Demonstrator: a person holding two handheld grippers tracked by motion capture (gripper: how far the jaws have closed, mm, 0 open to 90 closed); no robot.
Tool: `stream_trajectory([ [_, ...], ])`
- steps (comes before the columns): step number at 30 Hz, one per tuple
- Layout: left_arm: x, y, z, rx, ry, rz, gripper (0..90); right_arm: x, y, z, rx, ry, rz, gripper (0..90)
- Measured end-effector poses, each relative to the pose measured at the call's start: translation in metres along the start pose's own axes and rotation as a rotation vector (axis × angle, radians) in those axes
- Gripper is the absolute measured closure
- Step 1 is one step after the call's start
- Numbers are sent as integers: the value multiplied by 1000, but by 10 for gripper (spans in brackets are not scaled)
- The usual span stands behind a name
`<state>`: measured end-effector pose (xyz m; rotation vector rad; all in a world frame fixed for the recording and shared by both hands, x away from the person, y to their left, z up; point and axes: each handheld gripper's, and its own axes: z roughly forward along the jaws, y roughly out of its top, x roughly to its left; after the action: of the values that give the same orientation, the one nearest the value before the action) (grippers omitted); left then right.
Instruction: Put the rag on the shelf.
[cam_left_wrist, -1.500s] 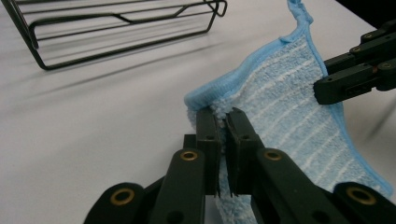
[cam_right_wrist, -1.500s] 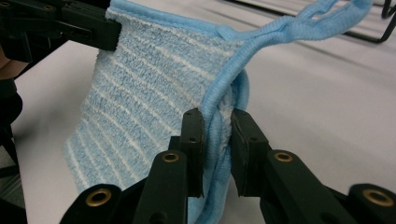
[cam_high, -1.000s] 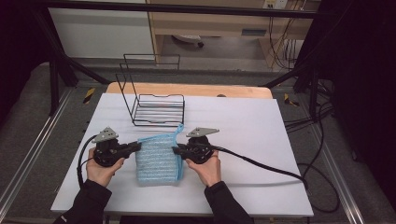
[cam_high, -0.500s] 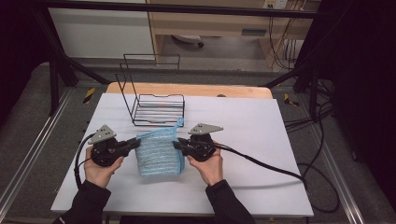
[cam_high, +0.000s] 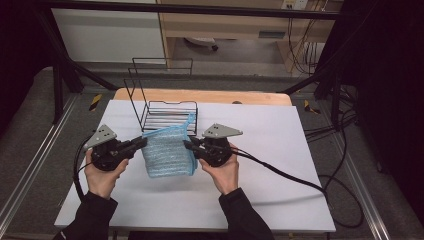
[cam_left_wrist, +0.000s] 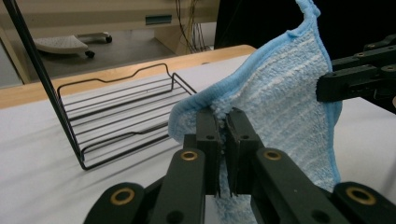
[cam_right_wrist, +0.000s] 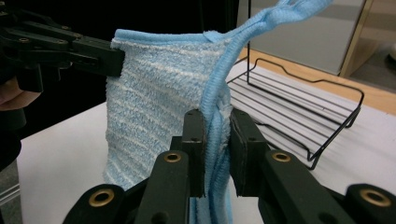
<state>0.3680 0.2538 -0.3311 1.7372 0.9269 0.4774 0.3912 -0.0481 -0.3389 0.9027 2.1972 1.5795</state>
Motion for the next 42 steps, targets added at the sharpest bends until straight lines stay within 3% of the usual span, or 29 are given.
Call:
stream_trajectory([
  [42, 11, 85, -11, -241, 46, 24, 856, 5, 94, -14, -232, -92, -106, 784],
])
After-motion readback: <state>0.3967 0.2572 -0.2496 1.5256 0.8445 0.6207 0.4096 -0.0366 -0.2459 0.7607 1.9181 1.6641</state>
